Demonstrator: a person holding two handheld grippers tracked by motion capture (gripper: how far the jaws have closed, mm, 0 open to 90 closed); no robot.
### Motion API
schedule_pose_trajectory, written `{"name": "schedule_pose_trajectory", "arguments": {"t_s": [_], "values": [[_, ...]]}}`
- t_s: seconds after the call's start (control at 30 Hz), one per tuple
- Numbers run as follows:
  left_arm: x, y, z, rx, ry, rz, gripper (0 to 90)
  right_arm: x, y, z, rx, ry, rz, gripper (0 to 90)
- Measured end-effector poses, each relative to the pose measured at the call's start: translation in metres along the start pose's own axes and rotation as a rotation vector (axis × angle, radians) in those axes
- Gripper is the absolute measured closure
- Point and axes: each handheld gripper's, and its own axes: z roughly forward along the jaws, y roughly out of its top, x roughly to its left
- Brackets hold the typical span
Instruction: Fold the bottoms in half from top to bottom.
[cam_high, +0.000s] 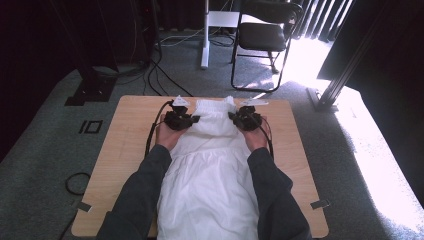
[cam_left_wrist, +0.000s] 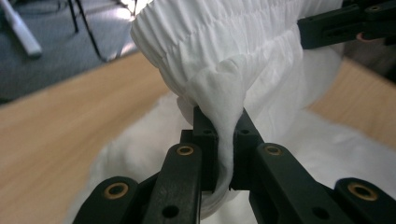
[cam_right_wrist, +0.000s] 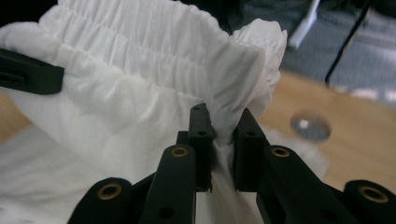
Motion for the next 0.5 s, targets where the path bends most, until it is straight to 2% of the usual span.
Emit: {"name": "schedule_pose_trajectory", "arguments": {"t_s": [0.07, 0.1, 0.13, 0.2, 0.23, 0.27, 0.3, 0.33, 0.37, 0.4, 0.43, 0.47, 0.5], "values": [[-0.01, 0.01, -0.019, -0.056, -0.016, 0.024, 86.0, 0.003, 0.015, -0.022, -0.062, 0.011, -0.034, 80.7], [-0.01, 0.01, -0.019, -0.056, -0.016, 0.024, 86.0, 0.003, 0.015, -0.022, -0.062, 0.011, -0.034, 80.7], [-0.023, 0.017, -0.039, -0.107, -0.042, 0.042, 86.0, 0.007, 0.026, -0.046, -0.124, 0.022, -0.077, 80.7], [-0.036, 0.017, -0.056, -0.135, -0.078, 0.064, 86.0, 0.01, 0.029, -0.065, -0.162, 0.048, -0.097, 80.7], [-0.036, 0.017, -0.056, -0.135, -0.078, 0.064, 85.9, 0.01, 0.029, -0.065, -0.162, 0.048, -0.097, 80.7], [-0.043, 0.013, -0.061, -0.137, -0.091, 0.075, 85.9, 0.012, 0.028, -0.074, -0.173, 0.062, -0.108, 80.6], [-0.057, 0.001, -0.067, -0.13, -0.118, 0.08, 85.8, 0.015, 0.02, -0.088, -0.179, 0.094, -0.134, 80.6], [-0.057, 0.001, -0.067, -0.13, -0.118, 0.08, 85.8, 0.017, 0.013, -0.092, -0.172, 0.101, -0.146, 80.6], [-0.063, -0.007, -0.067, -0.108, -0.132, 0.09, 85.7, 0.019, 0.004, -0.096, -0.157, 0.106, -0.16, 80.6], [-0.072, -0.026, -0.064, -0.082, -0.16, 0.081, 85.7, 0.021, -0.005, -0.098, -0.141, 0.119, -0.166, 80.6], [-0.072, -0.026, -0.064, -0.082, -0.16, 0.081, 85.7, 0.021, -0.005, -0.098, -0.141, 0.119, -0.166, 80.6], [-0.076, -0.037, -0.06, -0.056, -0.179, 0.078, 85.6, 0.024, -0.028, -0.099, -0.102, 0.125, -0.187, 80.6], [-0.08, -0.048, -0.057, -0.03, -0.167, 0.093, 85.6, 0.025, -0.04, -0.098, -0.079, 0.141, -0.182, 80.6]]}}
